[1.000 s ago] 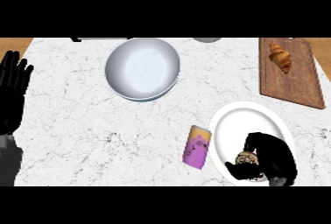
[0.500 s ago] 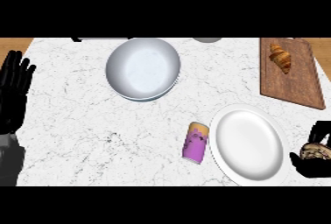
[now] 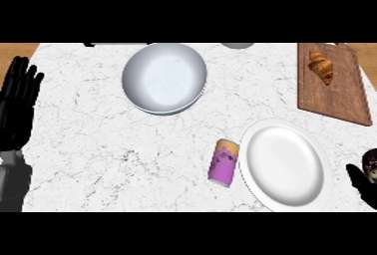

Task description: Pick the cupcake from the plate and place it in the bowl

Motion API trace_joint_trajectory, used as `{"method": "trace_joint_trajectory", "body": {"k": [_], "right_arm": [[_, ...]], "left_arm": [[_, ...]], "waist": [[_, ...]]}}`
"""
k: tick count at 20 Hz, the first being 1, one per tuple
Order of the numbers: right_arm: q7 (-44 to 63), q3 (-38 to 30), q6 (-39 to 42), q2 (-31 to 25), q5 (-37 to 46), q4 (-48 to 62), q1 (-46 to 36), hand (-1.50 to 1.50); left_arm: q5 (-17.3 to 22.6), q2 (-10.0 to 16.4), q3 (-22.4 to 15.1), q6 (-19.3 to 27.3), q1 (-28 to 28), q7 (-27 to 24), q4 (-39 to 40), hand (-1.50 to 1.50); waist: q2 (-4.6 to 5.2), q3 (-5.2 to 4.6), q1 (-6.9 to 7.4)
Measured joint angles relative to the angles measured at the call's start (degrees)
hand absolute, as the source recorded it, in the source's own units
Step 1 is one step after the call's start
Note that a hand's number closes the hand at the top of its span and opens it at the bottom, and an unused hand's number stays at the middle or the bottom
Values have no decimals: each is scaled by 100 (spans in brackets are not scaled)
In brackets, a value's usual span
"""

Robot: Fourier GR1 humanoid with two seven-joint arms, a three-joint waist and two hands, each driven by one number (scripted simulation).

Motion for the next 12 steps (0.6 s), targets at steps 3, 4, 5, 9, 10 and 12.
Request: {"method": "trace_joint_trajectory", "body": {"k": [3, 4, 5, 9, 10, 12], "right_arm": [[454, 33, 130, 203, -365, -356, -583, 150], [589, 41, 147, 275, -520, -327, -884, 150], [757, 58, 173, 352, -677, -340, -1162, 150], [1294, 347, 197, 637, -1052, -93, -2367, 150], [1407, 463, 184, 717, -1095, 44, -2693, 150], [1547, 623, 145, 892, -1156, 476, -3329, 150]], "left_arm": [[-16, -21, -51, -22, 37, 38, -96, 0], [-21, -26, -71, -23, -14, 68, -94, 0], [-31, -37, -78, -12, -100, 69, -11, 0], [-7, -17, -78, -76, -49, 113, -97, 0], [-17, -23, -76, -74, -48, 97, -90, 0], [-55, -69, -96, -57, -30, 19, -71, 0]], "waist": [[2, -3, 62], [8, -5, 90], [13, -6, 93], [13, -8, 156], [14, -9, 163], [17, -11, 181]]}}
